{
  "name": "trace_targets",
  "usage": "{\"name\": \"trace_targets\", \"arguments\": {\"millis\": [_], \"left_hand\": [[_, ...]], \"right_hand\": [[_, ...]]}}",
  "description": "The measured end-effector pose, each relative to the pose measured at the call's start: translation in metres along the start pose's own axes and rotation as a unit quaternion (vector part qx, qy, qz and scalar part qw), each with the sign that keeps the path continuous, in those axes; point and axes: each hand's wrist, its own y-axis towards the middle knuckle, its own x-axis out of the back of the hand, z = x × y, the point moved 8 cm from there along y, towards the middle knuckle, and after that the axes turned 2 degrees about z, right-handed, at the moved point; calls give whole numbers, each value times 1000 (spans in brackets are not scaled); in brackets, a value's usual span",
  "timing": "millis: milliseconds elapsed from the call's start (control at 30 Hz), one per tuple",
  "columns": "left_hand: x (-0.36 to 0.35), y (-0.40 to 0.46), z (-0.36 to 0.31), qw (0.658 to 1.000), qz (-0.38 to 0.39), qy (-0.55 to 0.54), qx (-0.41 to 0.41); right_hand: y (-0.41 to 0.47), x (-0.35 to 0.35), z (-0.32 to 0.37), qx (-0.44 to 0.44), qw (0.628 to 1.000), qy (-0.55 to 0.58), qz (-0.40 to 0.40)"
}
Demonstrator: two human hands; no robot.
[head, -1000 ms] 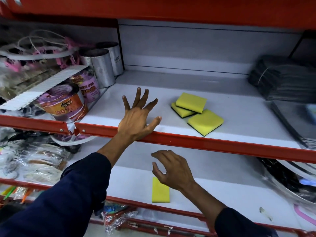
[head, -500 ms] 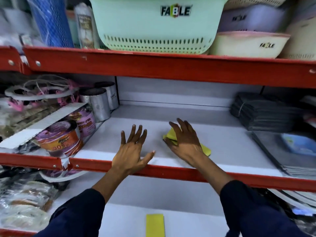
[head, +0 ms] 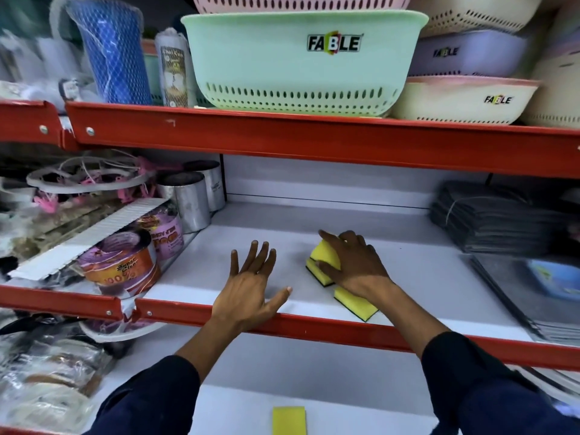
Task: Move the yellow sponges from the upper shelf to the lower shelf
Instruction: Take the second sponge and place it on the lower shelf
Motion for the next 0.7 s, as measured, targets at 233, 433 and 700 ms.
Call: {"name": "trace_targets", "arguments": {"millis": [233, 433, 700], "left_hand": [[-1, 0, 0, 1000, 0, -5, 7], [-3, 0, 2, 1000, 7, -4, 8], [-4, 0, 1, 1000, 14, -11, 13]], "right_hand": [[-86, 56, 46, 19, 984, 21, -176], [-143, 30, 62, 93, 979, 43, -176], [-188, -52, 55, 191, 972, 53, -128]]}}
